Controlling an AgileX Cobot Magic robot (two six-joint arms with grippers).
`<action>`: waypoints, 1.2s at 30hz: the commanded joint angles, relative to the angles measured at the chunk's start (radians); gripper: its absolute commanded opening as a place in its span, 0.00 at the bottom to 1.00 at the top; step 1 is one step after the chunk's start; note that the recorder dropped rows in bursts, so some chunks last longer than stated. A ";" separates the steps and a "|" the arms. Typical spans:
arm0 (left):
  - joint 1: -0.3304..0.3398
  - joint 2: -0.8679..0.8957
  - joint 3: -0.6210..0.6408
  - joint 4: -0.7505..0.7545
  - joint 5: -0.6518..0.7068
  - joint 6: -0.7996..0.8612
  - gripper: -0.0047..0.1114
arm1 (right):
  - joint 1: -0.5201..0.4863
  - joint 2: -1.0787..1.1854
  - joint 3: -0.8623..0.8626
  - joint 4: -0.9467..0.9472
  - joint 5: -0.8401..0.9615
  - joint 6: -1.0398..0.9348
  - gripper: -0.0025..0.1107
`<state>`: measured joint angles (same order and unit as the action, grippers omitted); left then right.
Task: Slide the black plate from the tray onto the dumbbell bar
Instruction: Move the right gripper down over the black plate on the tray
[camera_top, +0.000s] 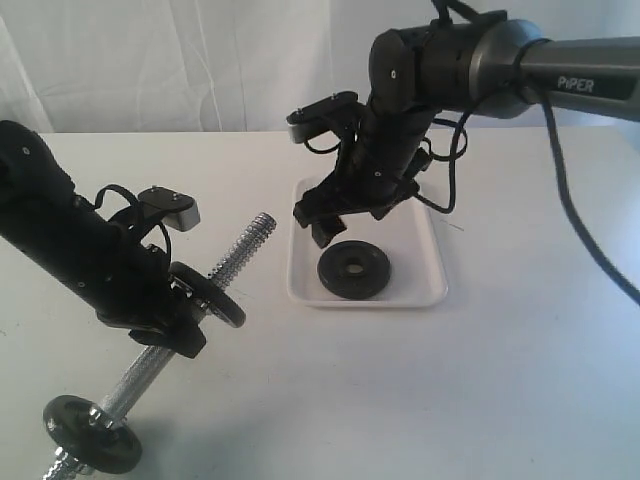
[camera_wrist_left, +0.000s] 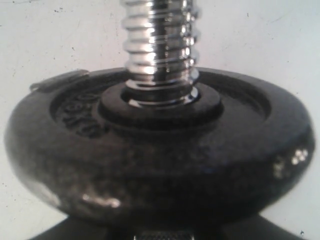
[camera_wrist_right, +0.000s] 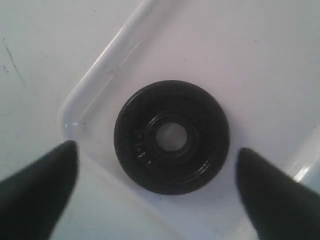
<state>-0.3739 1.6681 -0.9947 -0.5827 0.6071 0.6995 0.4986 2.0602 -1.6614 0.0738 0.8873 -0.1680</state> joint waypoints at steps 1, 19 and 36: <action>0.001 -0.051 -0.017 -0.100 0.009 0.012 0.04 | 0.000 0.044 -0.006 -0.005 -0.020 -0.012 0.95; 0.001 -0.051 -0.017 -0.100 0.009 0.012 0.04 | -0.002 0.147 -0.006 -0.093 -0.055 0.121 0.95; 0.001 -0.051 -0.017 -0.100 0.011 0.012 0.04 | -0.002 0.216 -0.011 -0.074 -0.021 0.121 0.95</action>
<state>-0.3739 1.6681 -0.9947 -0.5827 0.6071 0.6995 0.4986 2.2442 -1.6758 0.0000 0.8296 -0.0473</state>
